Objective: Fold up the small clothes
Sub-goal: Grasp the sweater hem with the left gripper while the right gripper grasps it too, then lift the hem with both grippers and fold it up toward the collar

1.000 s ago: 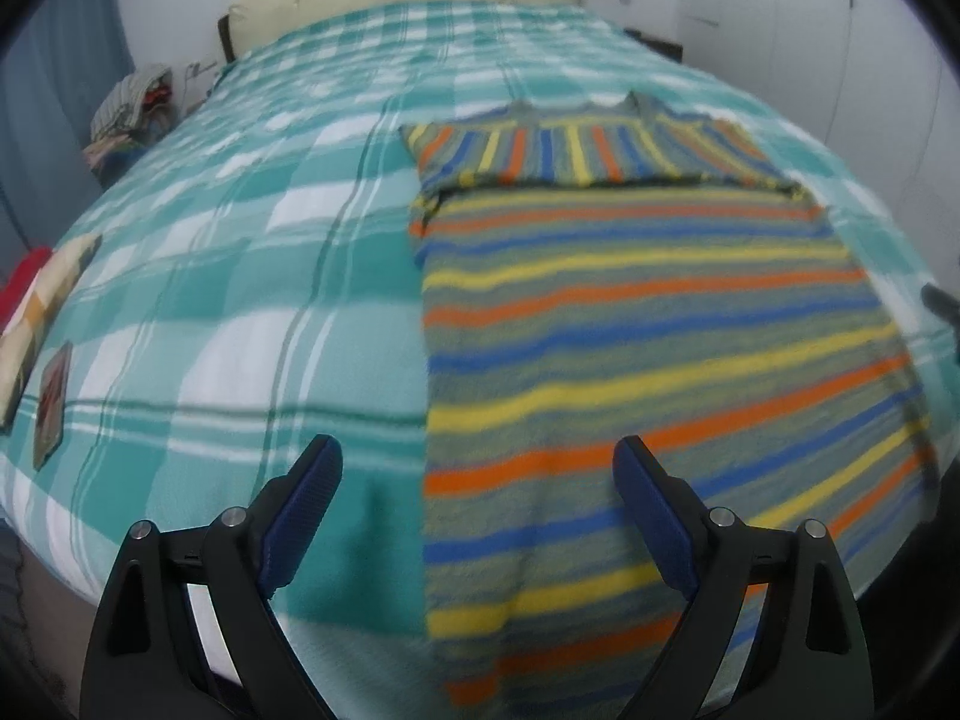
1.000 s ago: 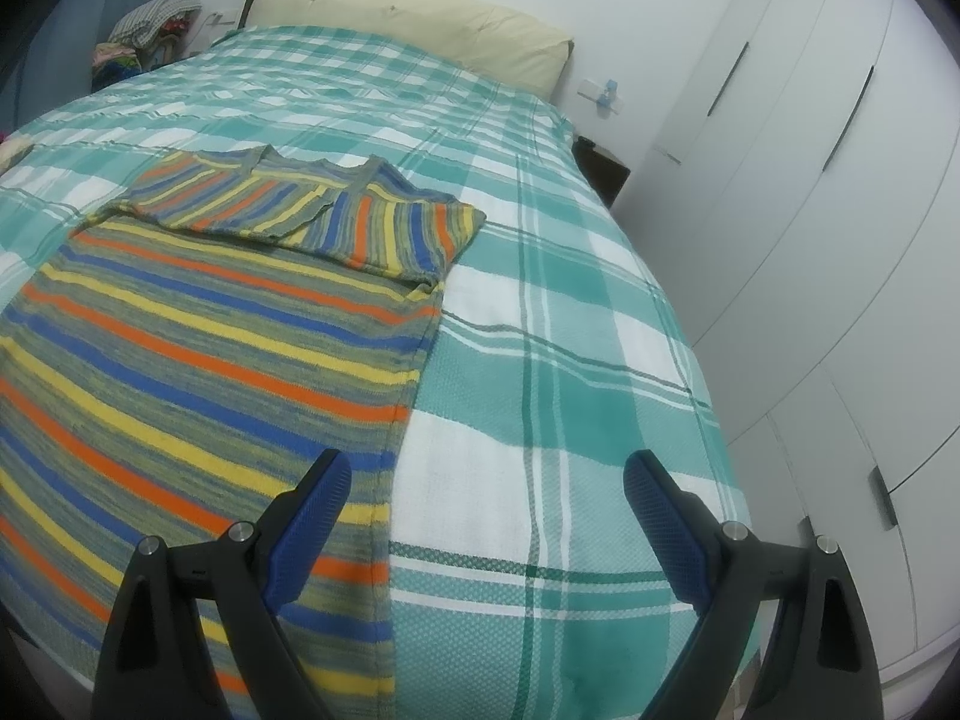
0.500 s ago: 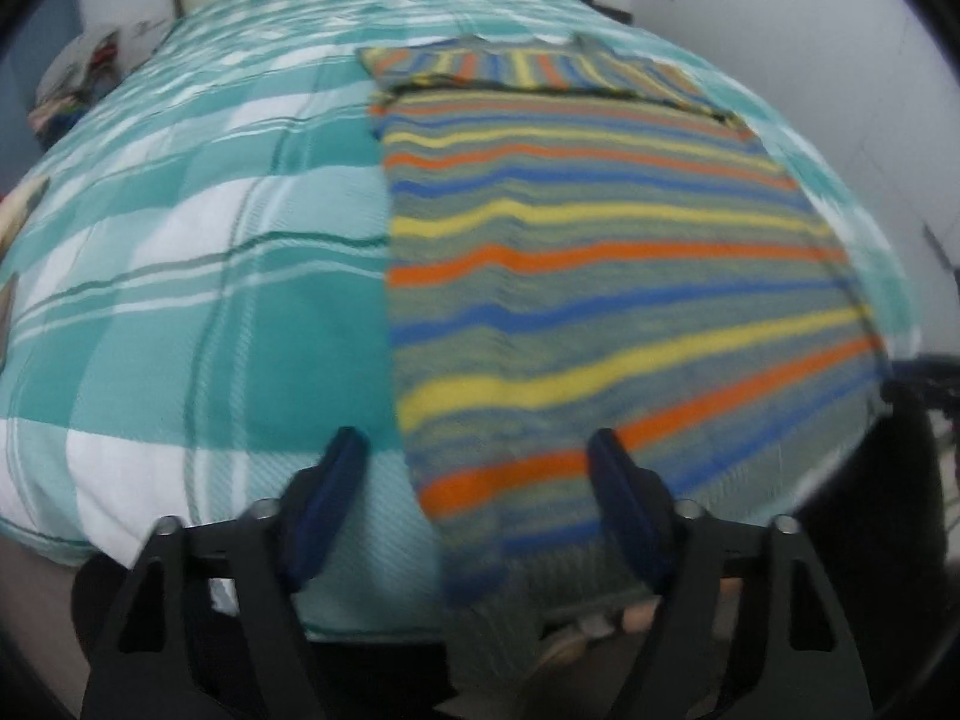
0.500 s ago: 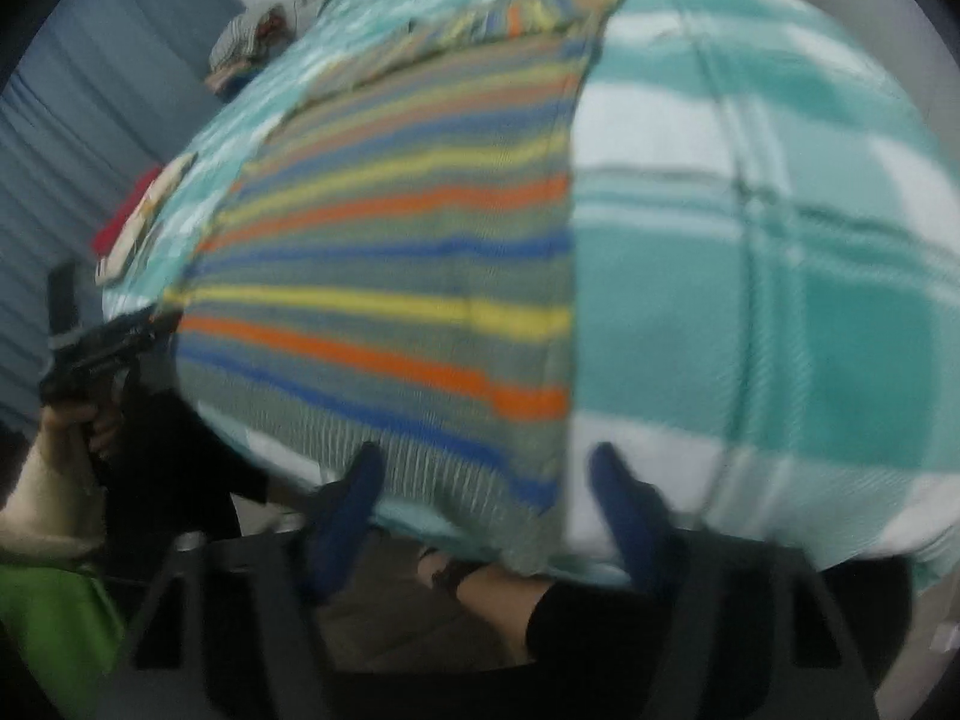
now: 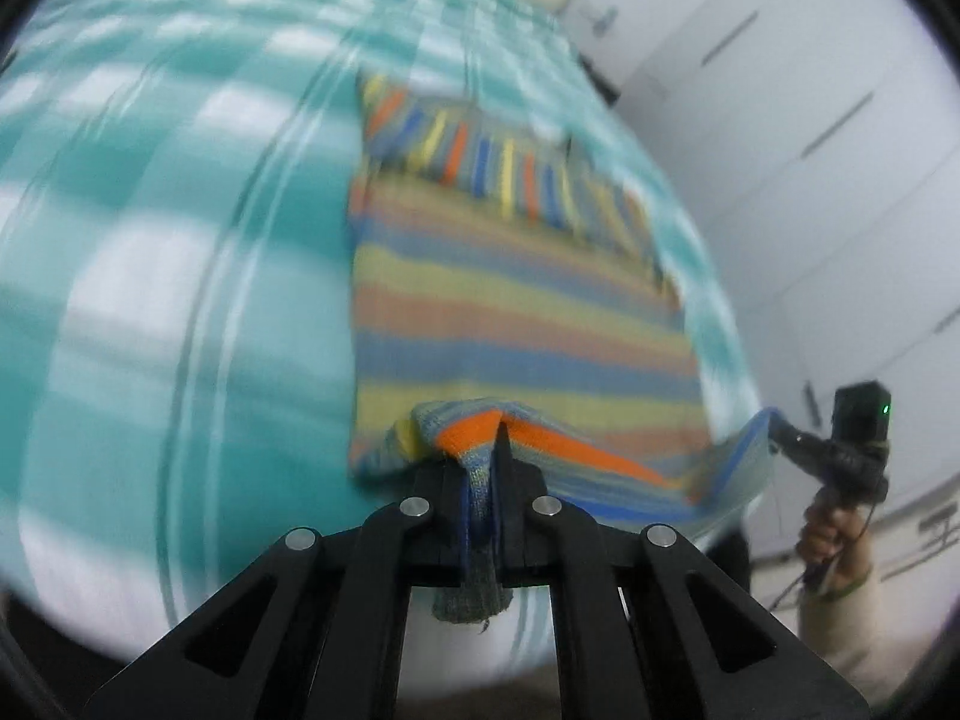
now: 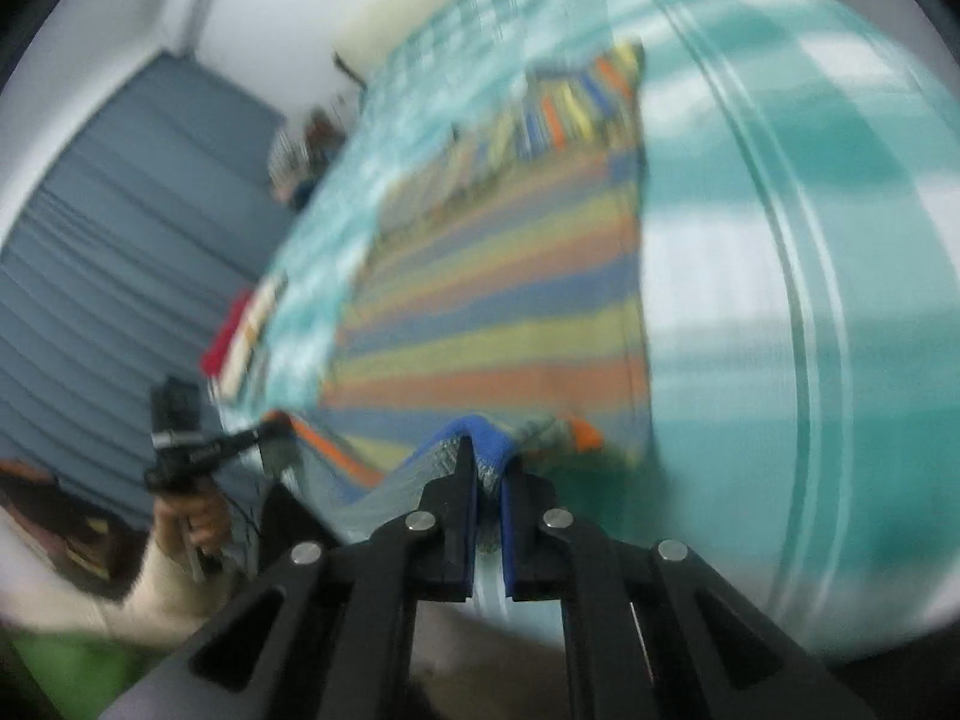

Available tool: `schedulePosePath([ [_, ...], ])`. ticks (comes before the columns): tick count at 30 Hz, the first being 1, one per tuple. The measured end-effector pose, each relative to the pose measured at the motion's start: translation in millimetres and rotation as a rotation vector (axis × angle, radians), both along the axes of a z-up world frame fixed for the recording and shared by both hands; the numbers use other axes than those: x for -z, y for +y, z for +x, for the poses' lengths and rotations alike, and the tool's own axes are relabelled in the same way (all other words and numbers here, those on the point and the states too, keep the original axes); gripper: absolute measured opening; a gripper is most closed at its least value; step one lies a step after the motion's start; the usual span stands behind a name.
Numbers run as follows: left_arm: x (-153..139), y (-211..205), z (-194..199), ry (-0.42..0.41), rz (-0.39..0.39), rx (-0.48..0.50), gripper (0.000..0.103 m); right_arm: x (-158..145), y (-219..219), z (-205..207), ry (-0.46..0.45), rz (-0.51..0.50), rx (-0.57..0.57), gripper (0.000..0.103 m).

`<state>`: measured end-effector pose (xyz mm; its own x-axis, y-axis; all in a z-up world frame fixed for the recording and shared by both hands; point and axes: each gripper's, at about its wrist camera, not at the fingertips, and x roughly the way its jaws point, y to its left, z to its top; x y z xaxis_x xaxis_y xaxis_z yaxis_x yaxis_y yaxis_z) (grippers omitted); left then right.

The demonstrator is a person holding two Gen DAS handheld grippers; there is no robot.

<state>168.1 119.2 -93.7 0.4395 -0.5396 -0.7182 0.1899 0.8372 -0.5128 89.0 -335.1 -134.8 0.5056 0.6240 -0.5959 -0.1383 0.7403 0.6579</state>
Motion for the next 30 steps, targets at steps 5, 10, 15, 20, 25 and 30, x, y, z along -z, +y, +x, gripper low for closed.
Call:
schedulePosePath([
  [5,-17,-6,106,-0.047,-0.019,-0.064,0.003,-36,-13,92,-0.143,-0.016,0.084,0.006],
  [10,-8,-8,192,-0.007,-0.030,-0.118,0.003,-43,-24,196,-0.141,0.002,0.130,0.006],
  [15,18,-11,262,0.120,-0.054,-0.141,0.005,-25,-37,275,-0.037,0.010,0.168,0.006],
  [20,28,4,309,0.140,-0.136,-0.305,0.031,11,-62,337,0.026,0.100,0.261,0.013],
  [25,5,27,299,0.060,-0.104,-0.345,0.051,12,-90,341,0.004,0.181,0.440,0.036],
  [30,2,11,220,0.025,0.087,-0.124,0.071,-20,-77,305,-0.043,-0.057,0.274,0.037],
])
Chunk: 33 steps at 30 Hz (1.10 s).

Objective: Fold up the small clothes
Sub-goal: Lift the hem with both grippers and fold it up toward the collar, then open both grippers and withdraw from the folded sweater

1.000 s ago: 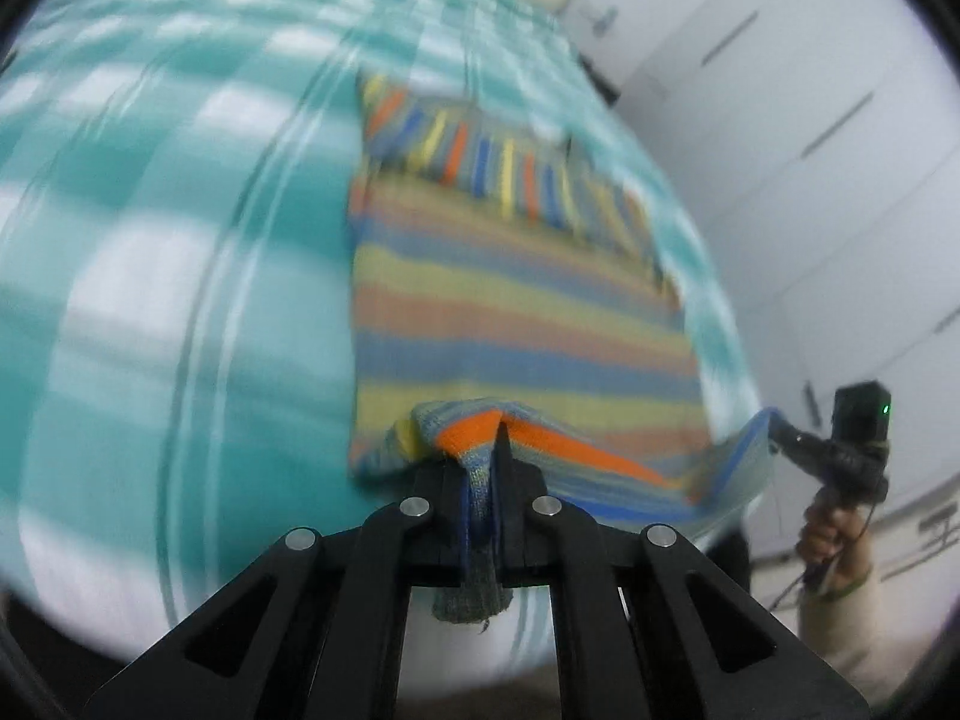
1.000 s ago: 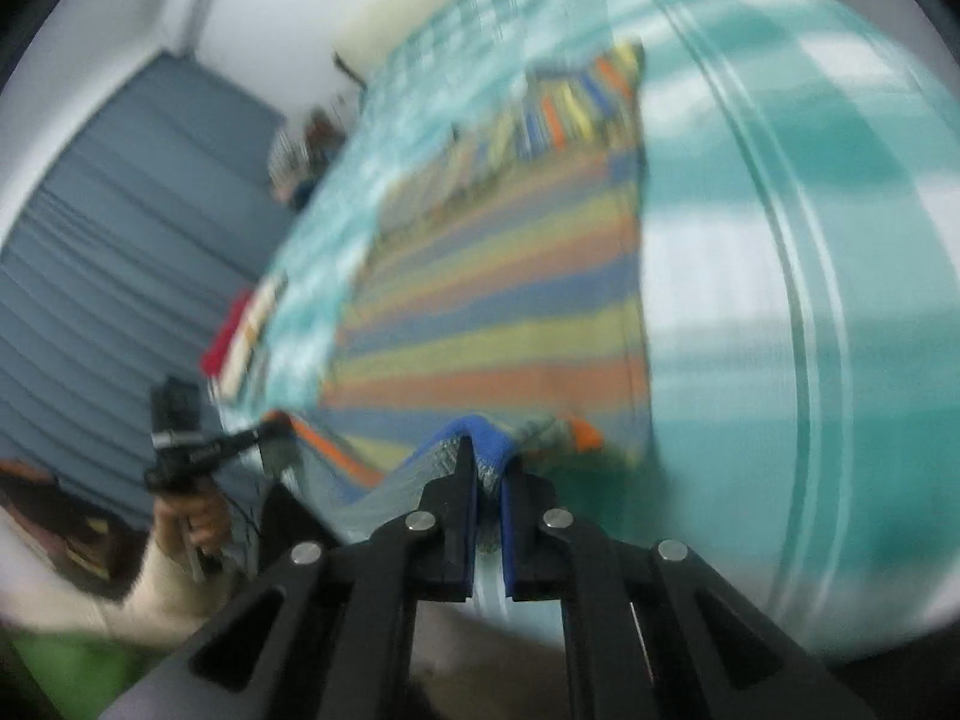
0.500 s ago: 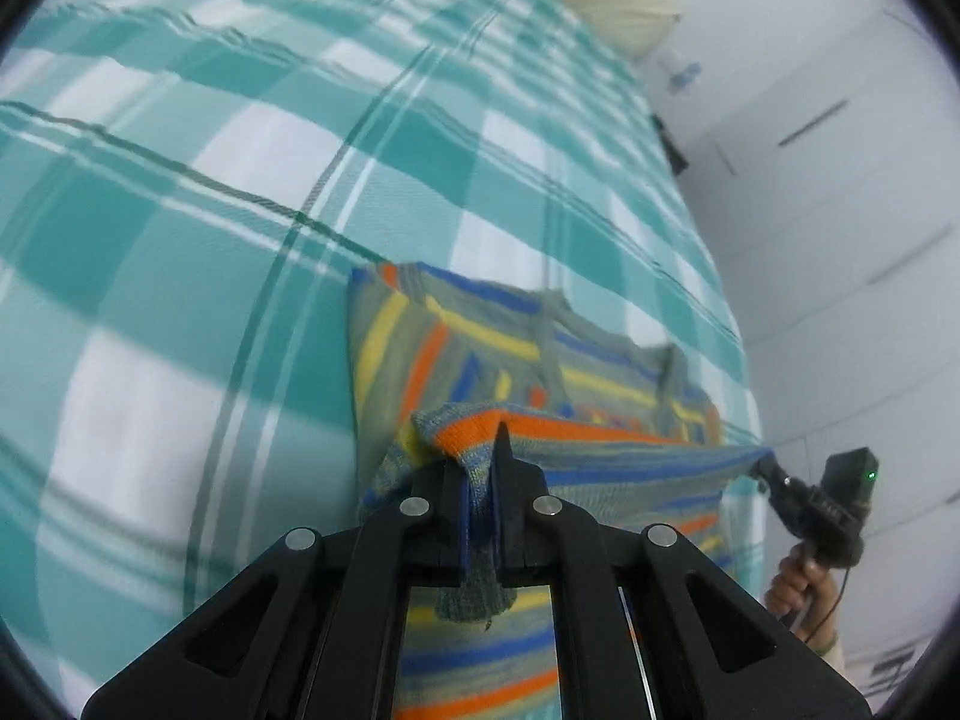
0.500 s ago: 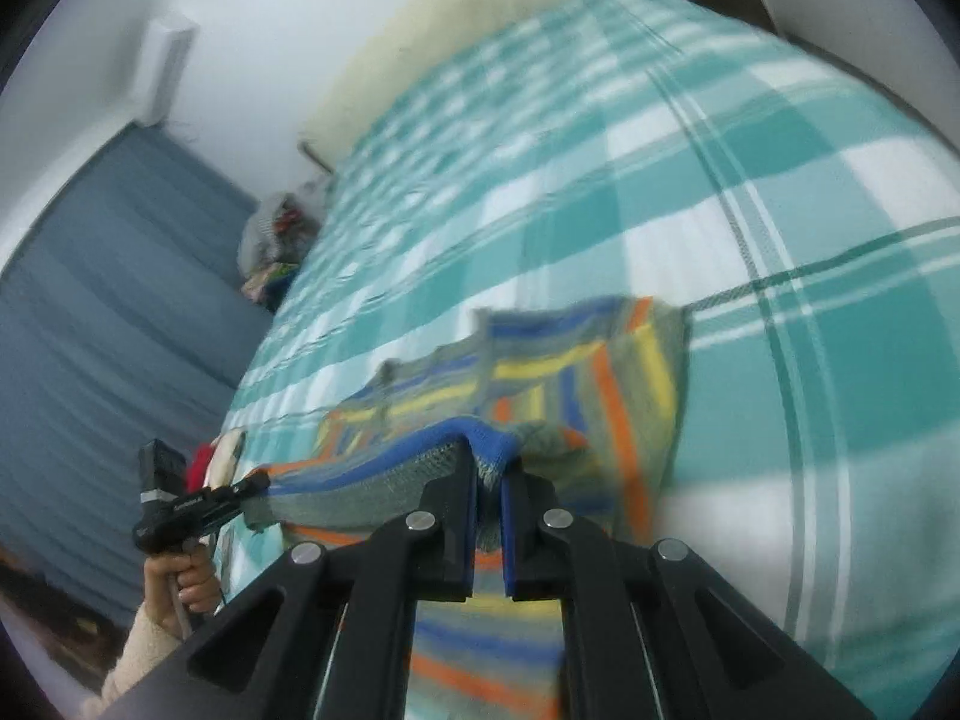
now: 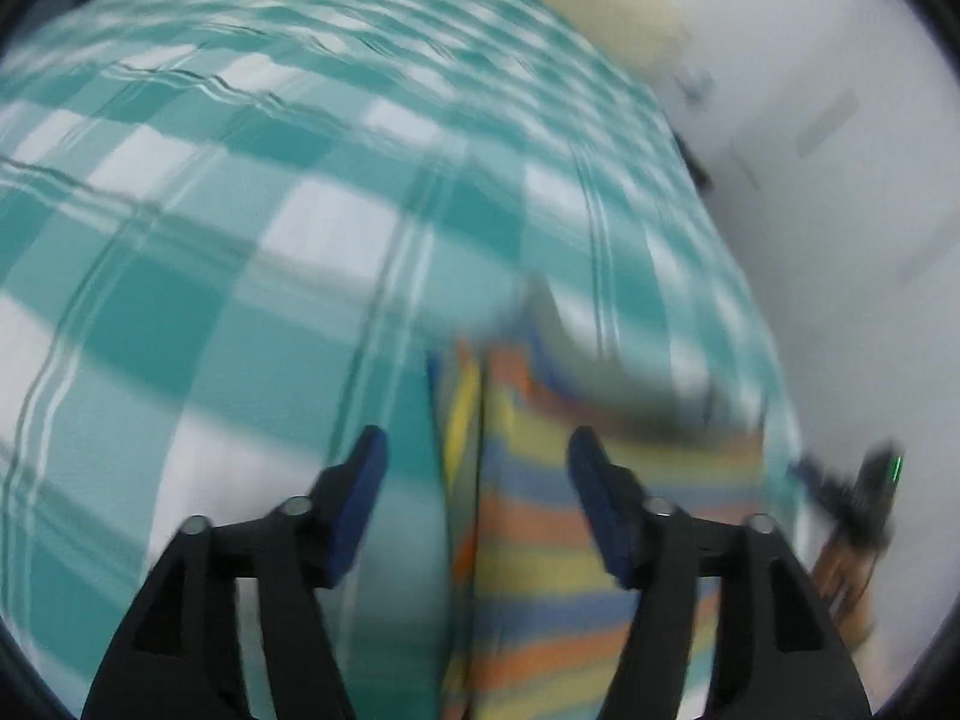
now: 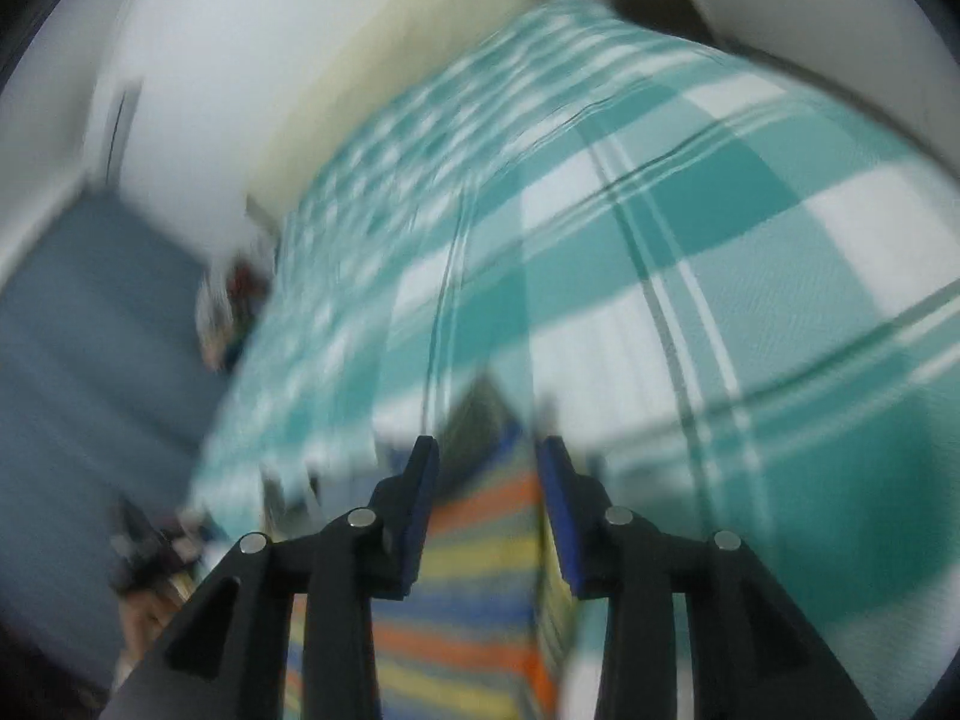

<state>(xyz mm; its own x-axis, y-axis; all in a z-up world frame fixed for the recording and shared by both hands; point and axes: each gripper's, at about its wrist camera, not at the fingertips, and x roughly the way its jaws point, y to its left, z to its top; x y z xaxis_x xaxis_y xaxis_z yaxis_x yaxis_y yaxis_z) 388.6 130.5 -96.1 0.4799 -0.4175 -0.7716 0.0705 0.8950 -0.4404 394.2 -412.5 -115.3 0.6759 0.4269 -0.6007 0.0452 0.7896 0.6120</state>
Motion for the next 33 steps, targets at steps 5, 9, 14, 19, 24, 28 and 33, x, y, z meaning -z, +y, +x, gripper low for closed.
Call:
schedulePosePath([
  [5,35,-27,-63,0.072,0.094,0.112,0.072,18,24,-78,0.109,-0.086,-0.193,0.057],
  [9,55,-42,-71,0.083,0.142,0.067,0.046,45,45,-109,0.161,-0.044,-0.258,0.058],
  [14,50,-27,-72,0.112,0.058,0.077,0.004,58,52,-103,0.177,-0.064,-0.259,0.008],
  [19,34,-20,-88,0.114,0.075,0.156,0.003,33,41,-120,0.195,-0.049,-0.289,0.008],
  [24,56,-34,-85,0.142,0.165,0.181,0.007,58,46,-125,0.282,-0.113,-0.297,0.008],
  [28,33,-25,-101,0.073,0.195,0.127,0.036,57,46,-126,0.252,-0.103,-0.259,0.024],
  [33,-15,-35,-121,-0.175,0.308,0.073,0.069,11,53,-143,0.131,-0.348,-0.188,0.042],
])
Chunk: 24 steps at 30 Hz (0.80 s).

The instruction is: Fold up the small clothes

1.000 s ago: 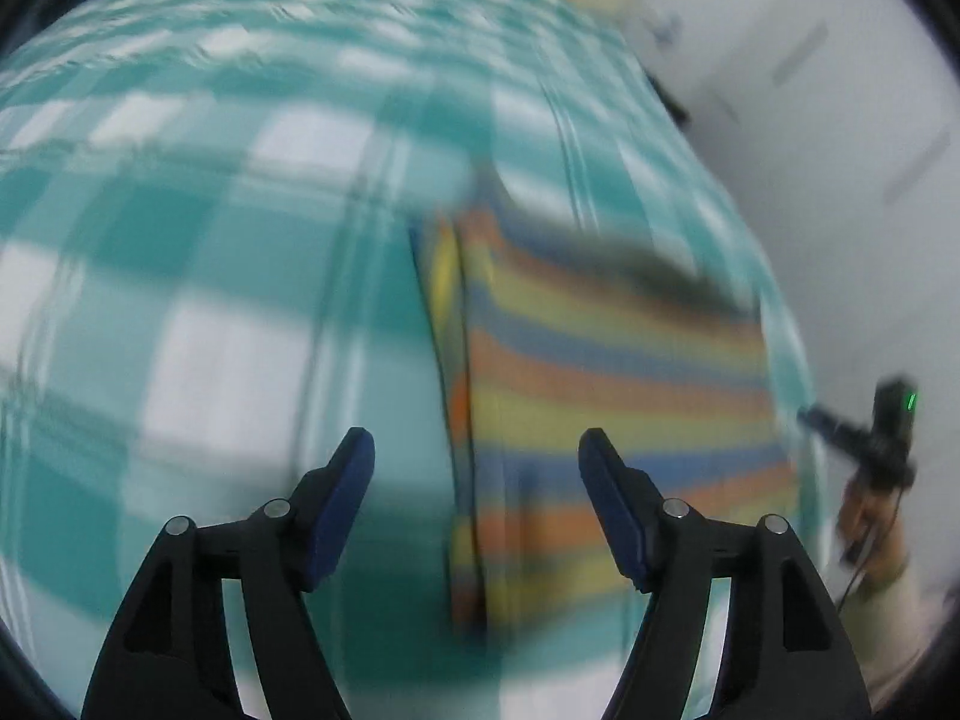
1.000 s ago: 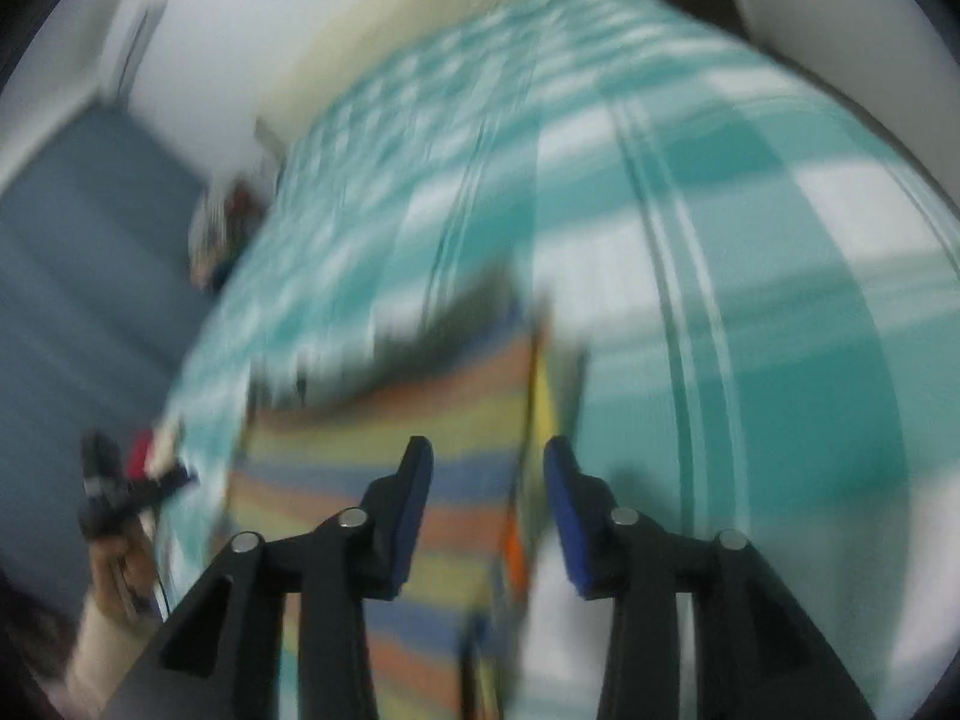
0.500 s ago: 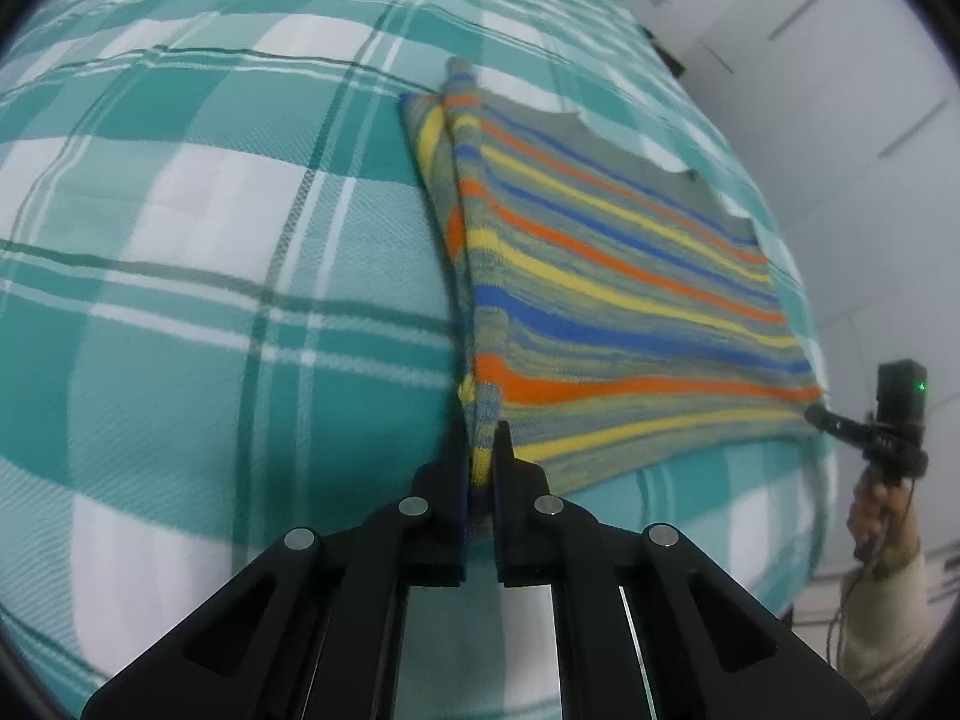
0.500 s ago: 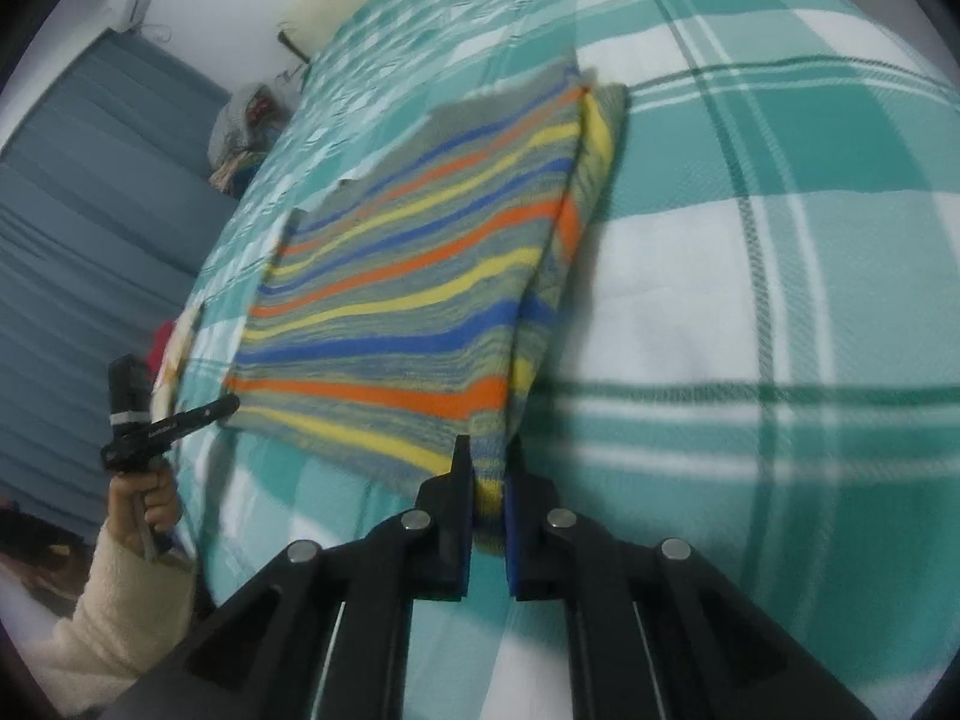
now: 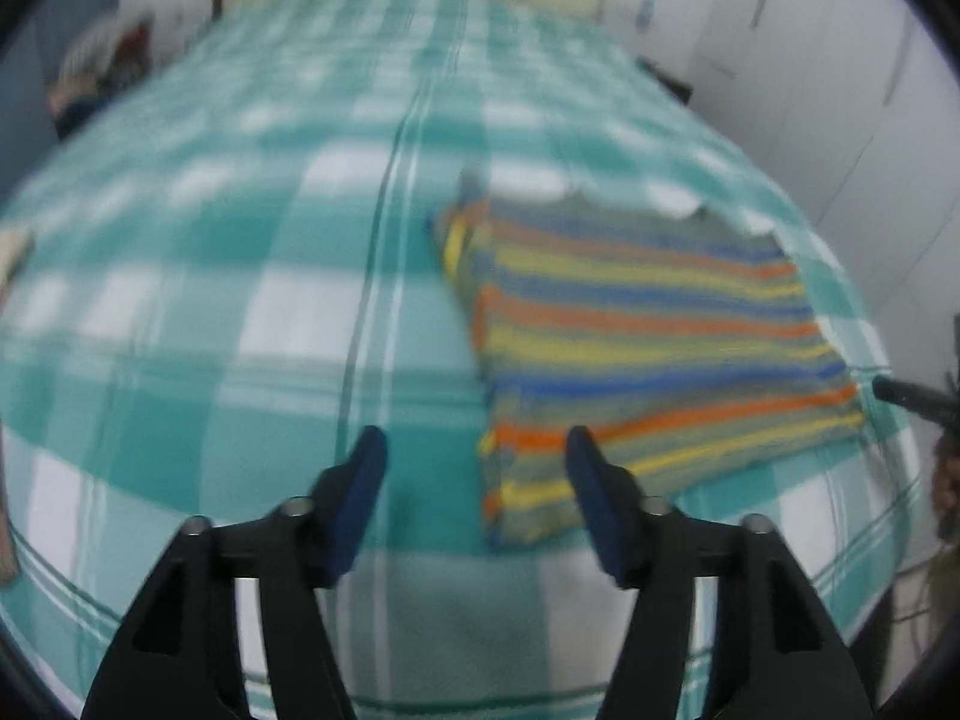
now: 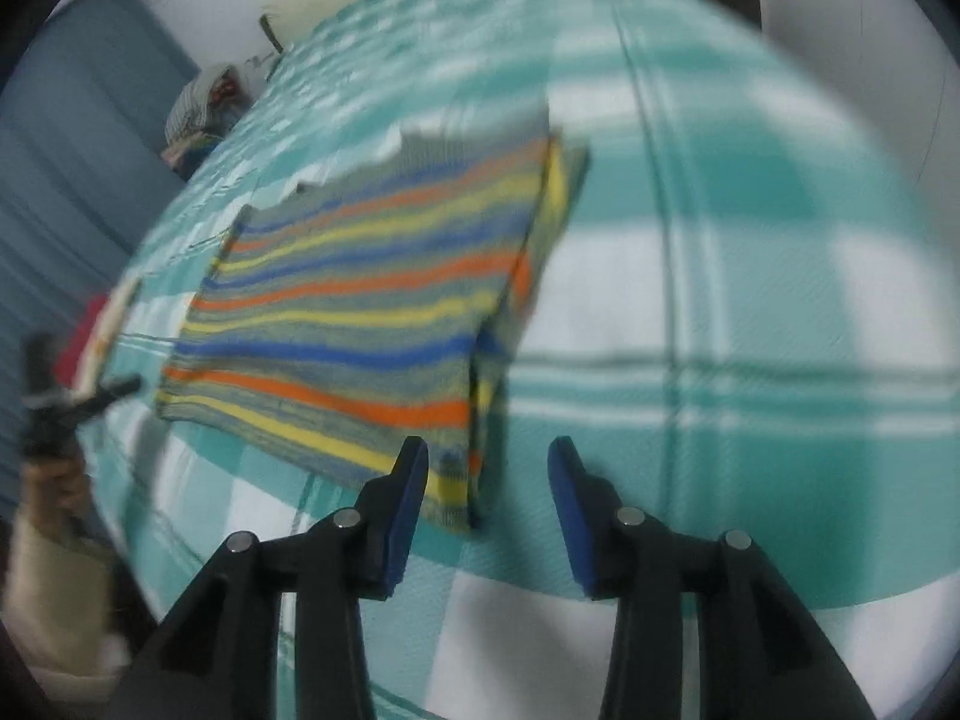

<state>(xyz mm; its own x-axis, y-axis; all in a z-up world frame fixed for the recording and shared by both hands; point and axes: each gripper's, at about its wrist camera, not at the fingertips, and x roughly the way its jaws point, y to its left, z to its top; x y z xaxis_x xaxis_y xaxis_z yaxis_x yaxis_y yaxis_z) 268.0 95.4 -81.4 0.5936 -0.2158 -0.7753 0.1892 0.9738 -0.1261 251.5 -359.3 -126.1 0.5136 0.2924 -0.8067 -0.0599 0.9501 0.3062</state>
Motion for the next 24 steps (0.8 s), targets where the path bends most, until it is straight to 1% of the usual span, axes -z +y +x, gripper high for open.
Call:
schedulePosePath([
  [1,-4,-8,0,-0.034,-0.009,0.020,0.074,-10,6,0,-0.044,-0.015,-0.009,0.042],
  [3,-1,-27,5,-0.051,-0.039,0.055,0.077,-19,22,7,-0.090,0.003,-0.049,0.042],
  [5,16,-45,10,-0.048,-0.046,0.080,0.077,-19,49,14,-0.138,0.003,-0.126,0.042],
  [6,29,-52,14,-0.025,-0.021,0.084,0.077,-14,65,17,-0.152,-0.011,-0.162,0.042],
  [7,45,-56,15,0.019,0.033,0.071,0.076,-3,78,20,-0.143,-0.044,-0.188,0.042],
  [8,58,-56,15,0.059,0.072,0.061,0.073,9,90,20,-0.113,-0.077,-0.193,0.042],
  [9,66,-53,13,0.079,0.083,0.060,0.066,21,92,20,-0.071,-0.107,-0.186,0.040],
  [10,68,-46,4,0.069,0.069,0.064,0.066,33,90,18,-0.024,-0.126,-0.171,0.039],
  [11,65,-38,-8,0.044,0.061,0.058,0.068,40,82,8,-0.017,-0.101,-0.148,0.039],
  [12,61,-36,-15,0.038,0.073,0.044,0.073,38,76,-2,-0.033,-0.090,-0.134,0.039],
  [13,56,-34,-26,0.027,0.084,0.027,0.075,35,72,-11,-0.035,-0.102,-0.118,0.039],
  [14,51,-35,-35,0.007,0.077,0.022,0.075,29,69,-23,-0.036,-0.118,-0.098,0.039],
  [15,46,-37,-45,-0.018,0.063,0.024,0.080,25,69,-31,-0.037,-0.119,-0.082,0.039],
  [16,39,-41,-57,-0.050,0.050,0.025,0.090,19,70,-42,-0.047,-0.115,-0.063,0.039],
  [17,36,-45,-66,-0.077,0.049,0.014,0.095,17,71,-49,-0.060,-0.113,-0.058,0.042],
  [18,34,-52,-72,-0.103,0.053,-0.001,0.099,13,76,-58,-0.084,-0.122,-0.049,0.048],
  [19,34,-59,-81,-0.133,0.056,-0.011,0.099,9,81,-68,-0.122,-0.144,-0.033,0.053],
  [20,36,-65,-83,-0.143,0.063,-0.012,0.099,7,87,-75,-0.153,-0.155,-0.020,0.062],
  [21,39,-71,-83,-0.140,0.072,-0.013,0.099,6,92,-79,-0.178,-0.160,-0.009,0.069],
  [24,55,-86,-85,-0.125,0.100,-0.020,0.099,9,103,-89,-0.243,-0.181,0.027,0.069],
])
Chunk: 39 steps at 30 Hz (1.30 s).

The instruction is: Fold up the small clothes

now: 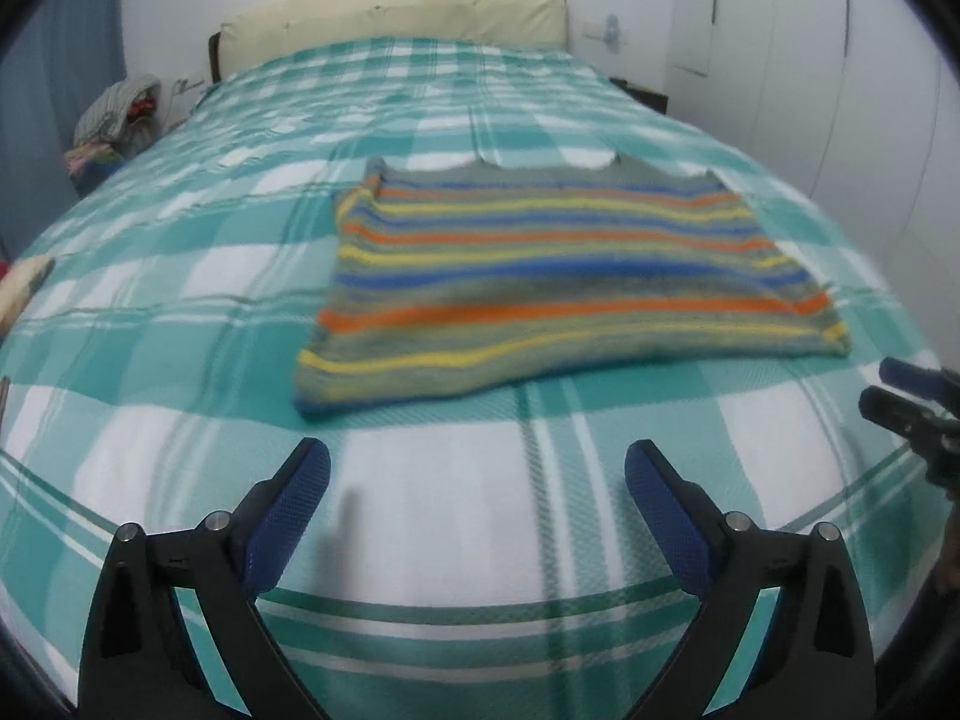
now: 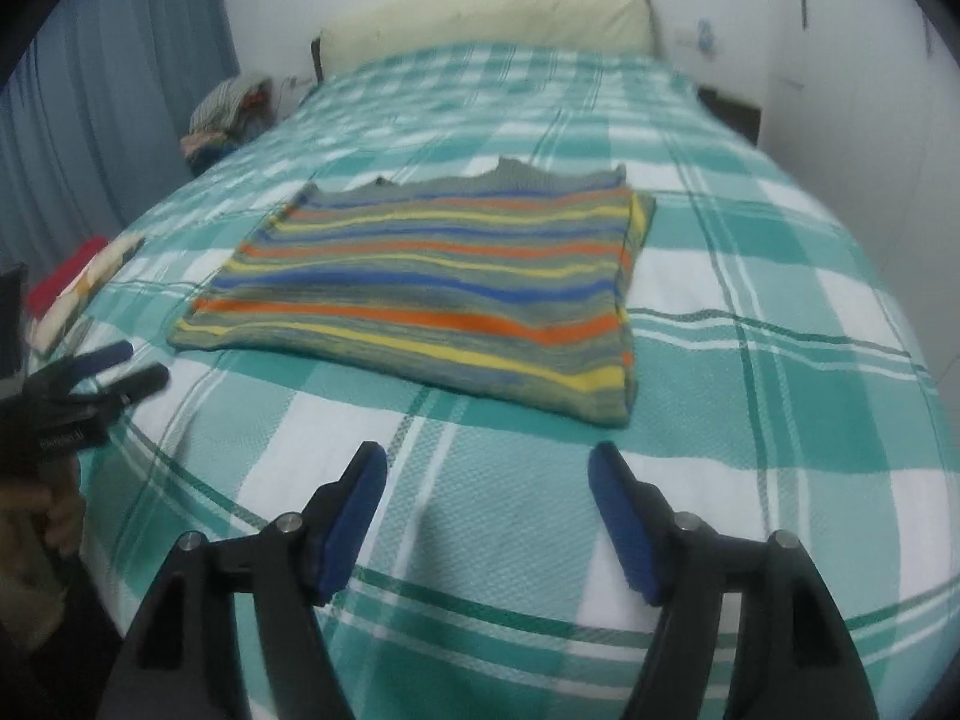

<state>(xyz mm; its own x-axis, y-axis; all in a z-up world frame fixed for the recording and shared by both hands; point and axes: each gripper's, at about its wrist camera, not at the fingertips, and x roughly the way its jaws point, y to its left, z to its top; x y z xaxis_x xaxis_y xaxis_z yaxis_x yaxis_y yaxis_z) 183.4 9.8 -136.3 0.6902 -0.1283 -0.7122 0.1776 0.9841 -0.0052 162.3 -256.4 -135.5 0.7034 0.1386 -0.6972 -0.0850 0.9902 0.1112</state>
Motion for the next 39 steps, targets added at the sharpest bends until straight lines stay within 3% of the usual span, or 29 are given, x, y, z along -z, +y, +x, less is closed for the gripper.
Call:
schedulePosePath([
  [4,26,-8,0,0.043,0.037,-0.022,0.101,27,15,5,0.007,-0.048,0.017,0.070],
  [11,33,-7,-2,0.018,0.035,-0.033,0.103,48,17,1,-0.031,-0.042,0.028,0.080],
  [39,36,-10,-1,0.017,0.035,-0.032,0.103,54,33,-1,-0.031,-0.151,0.059,0.086],
])
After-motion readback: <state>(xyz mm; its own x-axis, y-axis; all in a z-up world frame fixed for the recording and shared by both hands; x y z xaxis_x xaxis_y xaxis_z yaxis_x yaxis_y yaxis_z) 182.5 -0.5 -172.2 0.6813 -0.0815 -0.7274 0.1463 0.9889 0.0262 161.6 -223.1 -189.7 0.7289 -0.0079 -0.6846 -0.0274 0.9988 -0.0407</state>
